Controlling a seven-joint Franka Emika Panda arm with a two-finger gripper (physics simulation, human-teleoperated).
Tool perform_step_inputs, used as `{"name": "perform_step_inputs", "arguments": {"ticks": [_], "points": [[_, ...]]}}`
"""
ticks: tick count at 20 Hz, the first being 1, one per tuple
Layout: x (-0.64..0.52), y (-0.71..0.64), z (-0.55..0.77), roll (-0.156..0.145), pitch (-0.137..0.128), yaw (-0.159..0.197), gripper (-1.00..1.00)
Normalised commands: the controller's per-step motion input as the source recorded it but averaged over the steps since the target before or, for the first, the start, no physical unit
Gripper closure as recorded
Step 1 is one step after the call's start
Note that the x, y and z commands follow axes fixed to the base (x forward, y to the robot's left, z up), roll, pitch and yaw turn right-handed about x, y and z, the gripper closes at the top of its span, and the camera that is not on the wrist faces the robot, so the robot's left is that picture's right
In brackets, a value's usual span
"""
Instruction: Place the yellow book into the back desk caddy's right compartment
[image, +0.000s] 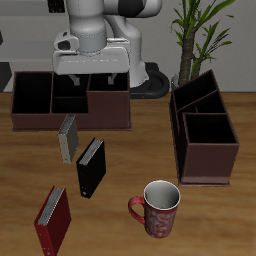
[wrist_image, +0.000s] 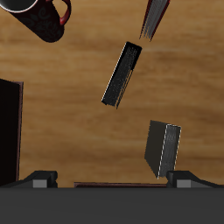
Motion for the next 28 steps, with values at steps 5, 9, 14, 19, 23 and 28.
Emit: {"name": "perform_step_inputs", "arguments": {"ticks": [5,9,14,19,23,28], "points": [[-0.02,-0.35,-0.24,0.041,-0.008,0.070,-1.00],[-0.06,-0.43,-0.16,-0.020,-0.031,-0.024,-1.00],[-0.08,-0.44,-0.20,-0.028,-0.021,-0.030,-1.00],[-0.06,-0.33,-0.28,-0.016,-0.016,-0.036,-1.00],[0.05,-0.17,-0.39,-0.013,-0.002,-0.030,-1.00],[0.10,-0.02,-0.31,-0.007,-0.007,-0.033,-1.00]]}}
